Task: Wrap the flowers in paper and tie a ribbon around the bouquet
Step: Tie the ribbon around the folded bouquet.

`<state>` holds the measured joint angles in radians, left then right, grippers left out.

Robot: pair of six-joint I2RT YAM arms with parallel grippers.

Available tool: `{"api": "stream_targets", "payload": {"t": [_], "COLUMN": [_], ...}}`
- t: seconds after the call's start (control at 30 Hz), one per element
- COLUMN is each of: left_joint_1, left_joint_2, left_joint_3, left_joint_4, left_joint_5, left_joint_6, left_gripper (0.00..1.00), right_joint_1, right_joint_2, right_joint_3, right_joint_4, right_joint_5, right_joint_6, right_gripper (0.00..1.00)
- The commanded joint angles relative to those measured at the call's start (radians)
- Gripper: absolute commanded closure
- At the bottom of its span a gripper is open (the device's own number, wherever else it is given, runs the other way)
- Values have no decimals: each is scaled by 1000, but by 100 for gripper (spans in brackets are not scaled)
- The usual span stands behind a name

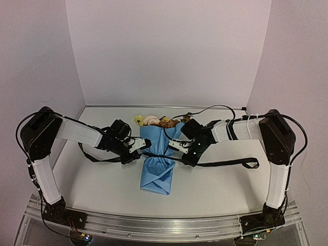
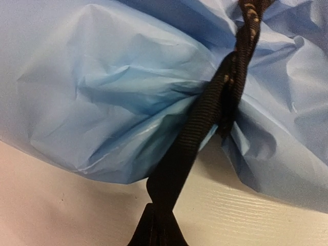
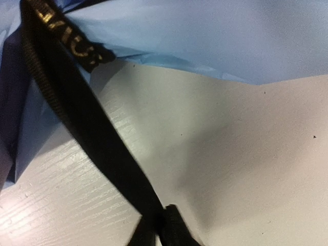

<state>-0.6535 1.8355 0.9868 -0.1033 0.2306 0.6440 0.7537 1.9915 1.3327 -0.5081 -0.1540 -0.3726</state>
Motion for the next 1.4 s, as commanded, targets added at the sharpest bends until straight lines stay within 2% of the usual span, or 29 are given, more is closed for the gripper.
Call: {"api": "stream_targets", "payload": {"t": [0.0,0.07,0.2,0.37,0.5,0.6,0.67,0.8,0.93,1.07,1.2,1.37], "left_joint_1": [-20,-34,-49,-51,-50,-47,-32,53,135,141,142,75], "left_joint_2": [-64,-81,-94,-85,-102,-113,-129,-211,-270,-266,-259,-293], "left_joint_3": [29,31,54,65,14,-30,-78,-215,-315,-335,-342,-314], "left_joint_4": [59,67,33,-52,-73,-104,-130,-105,-95,-109,-80,-34], "left_joint_5": [-65,-101,-188,-203,-197,-266,-291,-238,-182,-211,-206,-220], "left_joint_6": [-93,-171,-420,-709,-917,-1097,-1227,-1416,-1487,-1492,-1479,-1356], "left_gripper": [100,100,100,100,100,100,100,100,100,100,100,100], "right_joint_1": [4,4,3,3,2,-7,-17,-23,-24,-24,-24,-24], "right_joint_2": [-42,-87,-159,-177,-177,-183,-205,-308,-440,-532,-554,-516], "right_joint_3": [2,-45,-94,-40,-26,-44,-91,-247,-419,-512,-551,-529], "right_joint_4": [-112,-113,-144,-281,-332,-364,-366,-358,-319,-313,-295,-294], "right_joint_5": [46,75,153,153,179,166,140,166,195,209,181,159], "right_joint_6": [59,98,214,352,485,590,661,732,793,824,866,858], "right_gripper": [100,100,100,100,100,100,100,100,100,100,100,100]}}
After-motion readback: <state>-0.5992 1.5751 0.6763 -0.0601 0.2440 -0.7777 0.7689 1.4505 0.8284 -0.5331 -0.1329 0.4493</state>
